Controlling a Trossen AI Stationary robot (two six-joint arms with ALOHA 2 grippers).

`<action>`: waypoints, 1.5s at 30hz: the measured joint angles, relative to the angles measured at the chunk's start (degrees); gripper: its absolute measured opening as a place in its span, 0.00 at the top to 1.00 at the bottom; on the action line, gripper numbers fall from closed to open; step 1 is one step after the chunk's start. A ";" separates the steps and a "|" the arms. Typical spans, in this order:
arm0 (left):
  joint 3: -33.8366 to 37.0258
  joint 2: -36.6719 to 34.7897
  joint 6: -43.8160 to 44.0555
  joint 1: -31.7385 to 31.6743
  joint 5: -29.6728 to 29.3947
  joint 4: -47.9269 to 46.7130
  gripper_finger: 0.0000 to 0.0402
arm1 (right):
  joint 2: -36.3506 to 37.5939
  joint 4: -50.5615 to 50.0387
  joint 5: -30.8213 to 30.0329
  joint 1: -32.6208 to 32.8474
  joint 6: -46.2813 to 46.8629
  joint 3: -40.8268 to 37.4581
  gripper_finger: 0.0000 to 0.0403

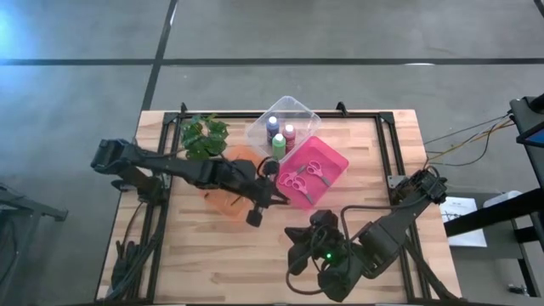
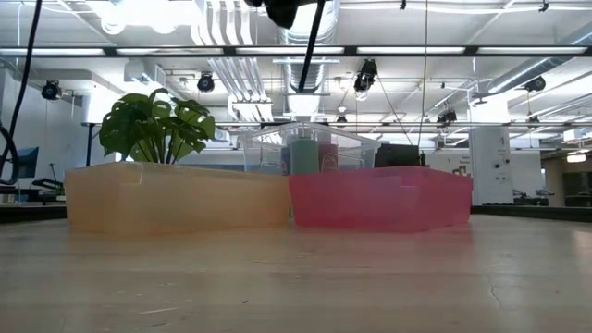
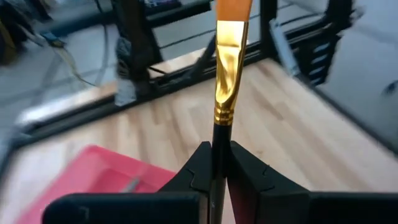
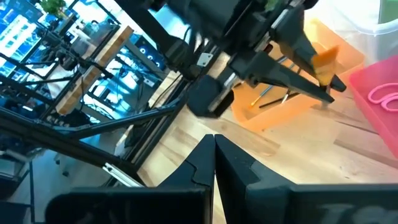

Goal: Pick & Place Paint Supplies
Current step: Put the black paint brush into the yellow bin

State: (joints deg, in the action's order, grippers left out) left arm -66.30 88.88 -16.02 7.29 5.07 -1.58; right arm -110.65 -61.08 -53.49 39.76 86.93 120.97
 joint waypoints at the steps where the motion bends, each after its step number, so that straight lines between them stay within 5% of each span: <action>1: 0.00 0.00 1.56 -0.59 1.96 -0.29 0.92 | 0.00 0.00 0.04 -0.01 -0.17 0.00 0.98; 7: -0.01 -0.73 4.37 -3.44 6.53 -8.10 0.92 | 0.00 -0.68 0.22 0.02 -0.63 0.00 0.98; 20: 1.71 -8.61 17.94 -6.75 5.55 -33.06 0.92 | 0.00 -3.46 1.60 0.12 -0.12 0.00 0.98; 32: 10.26 -13.45 48.94 -8.27 -3.20 -32.10 0.92 | 0.50 -8.12 1.46 0.09 -0.41 0.00 0.98; 45: 10.40 -5.07 50.50 -15.62 2.14 -34.47 0.92 | 3.80 -22.67 1.56 2.61 7.49 0.00 0.98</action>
State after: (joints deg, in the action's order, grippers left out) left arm -55.90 83.81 34.48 -8.34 7.21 -36.05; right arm -106.85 -83.75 -51.94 42.37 94.42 120.97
